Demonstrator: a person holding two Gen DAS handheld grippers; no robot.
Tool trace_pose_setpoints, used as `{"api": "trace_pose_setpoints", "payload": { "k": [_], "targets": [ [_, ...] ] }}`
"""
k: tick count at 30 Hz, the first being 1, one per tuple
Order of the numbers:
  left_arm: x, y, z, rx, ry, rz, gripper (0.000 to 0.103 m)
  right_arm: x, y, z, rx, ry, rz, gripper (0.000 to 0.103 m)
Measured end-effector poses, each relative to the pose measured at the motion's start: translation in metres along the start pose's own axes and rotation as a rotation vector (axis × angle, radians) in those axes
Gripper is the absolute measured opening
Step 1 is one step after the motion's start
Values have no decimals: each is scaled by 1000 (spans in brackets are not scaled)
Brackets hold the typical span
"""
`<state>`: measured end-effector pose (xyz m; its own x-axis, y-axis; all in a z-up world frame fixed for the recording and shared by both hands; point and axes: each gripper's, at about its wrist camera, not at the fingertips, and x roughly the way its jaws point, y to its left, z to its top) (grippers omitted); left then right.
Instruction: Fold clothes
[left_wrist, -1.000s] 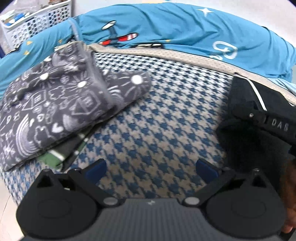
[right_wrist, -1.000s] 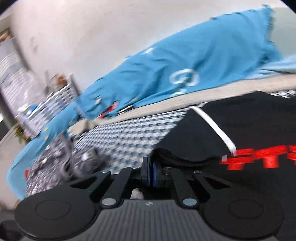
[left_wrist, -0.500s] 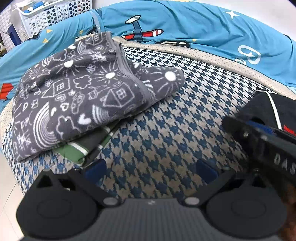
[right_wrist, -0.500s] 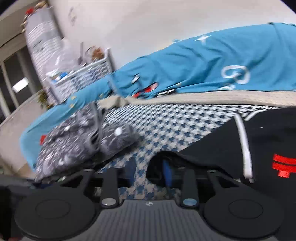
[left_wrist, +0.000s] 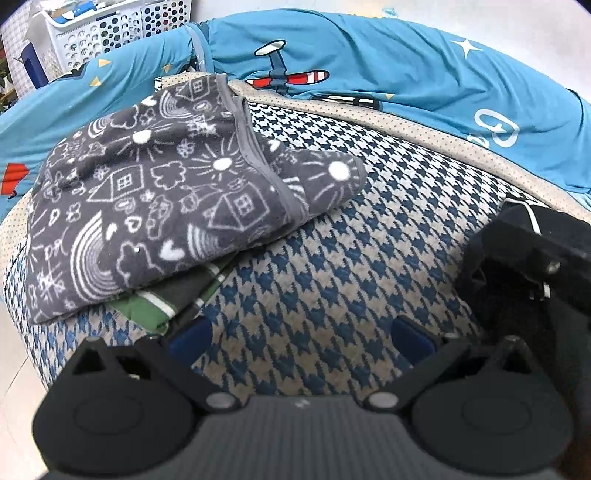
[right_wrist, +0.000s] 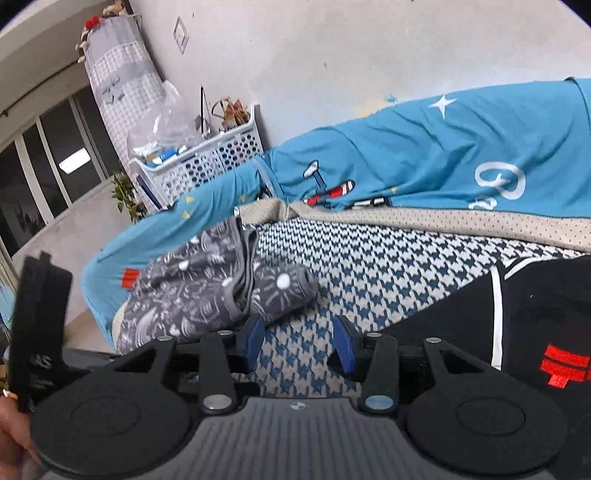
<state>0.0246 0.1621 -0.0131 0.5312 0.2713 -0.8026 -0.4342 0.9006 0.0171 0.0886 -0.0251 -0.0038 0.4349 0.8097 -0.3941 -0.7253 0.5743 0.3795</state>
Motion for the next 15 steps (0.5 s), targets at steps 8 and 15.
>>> {"api": "trace_pose_setpoints", "payload": {
  "k": [8,15],
  "targets": [
    [-1,-5,-1,10,4,-19,103,-21,-16,13,71,-67,-27,41],
    [-2,-9,-2,23,4,-30,103,-25,-22,14,69,-54,-73,50]
  ]
}}
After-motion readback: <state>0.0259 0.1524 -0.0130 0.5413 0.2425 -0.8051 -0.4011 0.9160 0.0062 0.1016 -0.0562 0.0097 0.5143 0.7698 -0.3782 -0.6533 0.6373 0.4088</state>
